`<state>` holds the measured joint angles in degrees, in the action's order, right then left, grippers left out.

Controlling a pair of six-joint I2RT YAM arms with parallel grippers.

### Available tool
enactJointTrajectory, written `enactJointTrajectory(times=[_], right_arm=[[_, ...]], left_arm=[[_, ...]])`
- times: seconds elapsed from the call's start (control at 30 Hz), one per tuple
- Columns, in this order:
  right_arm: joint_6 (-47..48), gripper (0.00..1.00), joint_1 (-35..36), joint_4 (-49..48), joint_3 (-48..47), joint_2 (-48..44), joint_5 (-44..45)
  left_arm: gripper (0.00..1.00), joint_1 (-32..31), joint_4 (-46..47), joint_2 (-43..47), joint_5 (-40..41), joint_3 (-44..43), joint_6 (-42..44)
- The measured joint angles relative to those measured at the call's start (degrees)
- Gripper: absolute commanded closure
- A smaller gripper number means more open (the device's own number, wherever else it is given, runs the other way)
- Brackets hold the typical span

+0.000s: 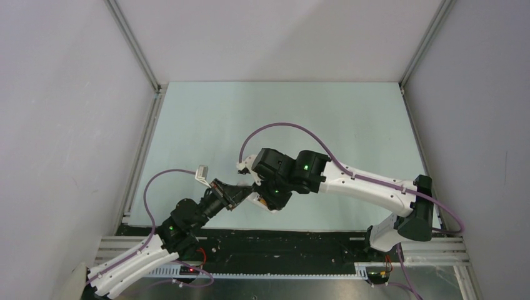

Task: Load the batteries into the remote control
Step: Load the battery into the remote control.

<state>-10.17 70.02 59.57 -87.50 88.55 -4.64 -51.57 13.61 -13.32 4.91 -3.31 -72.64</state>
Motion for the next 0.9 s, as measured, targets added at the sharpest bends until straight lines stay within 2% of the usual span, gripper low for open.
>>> enactJointTrajectory(times=[0.37,0.43,0.47,0.67,0.9], right_arm=[[1.6,0.99,-0.1,0.2,0.0,1.4,-0.2],[1.7,0.95,-0.1,0.4,0.0,1.8,-0.2],[1.8,0.89,-0.2,0.4,0.0,1.9,-0.2],[1.9,0.68,-0.3,0.6,0.0,1.9,-0.2],[2.1,0.60,-0.3,0.5,0.0,1.9,-0.3]], left_arm=[[1.00,0.0,-0.5,0.0,-0.7,0.0,0.2],[1.00,0.0,-0.9,0.0,-0.8,0.0,0.4],[1.00,0.0,-0.9,0.0,-0.8,0.0,0.5],[1.00,0.0,-0.9,0.0,-0.8,0.0,0.6],[1.00,0.2,-1.0,-0.1,-0.8,0.0,0.7]])
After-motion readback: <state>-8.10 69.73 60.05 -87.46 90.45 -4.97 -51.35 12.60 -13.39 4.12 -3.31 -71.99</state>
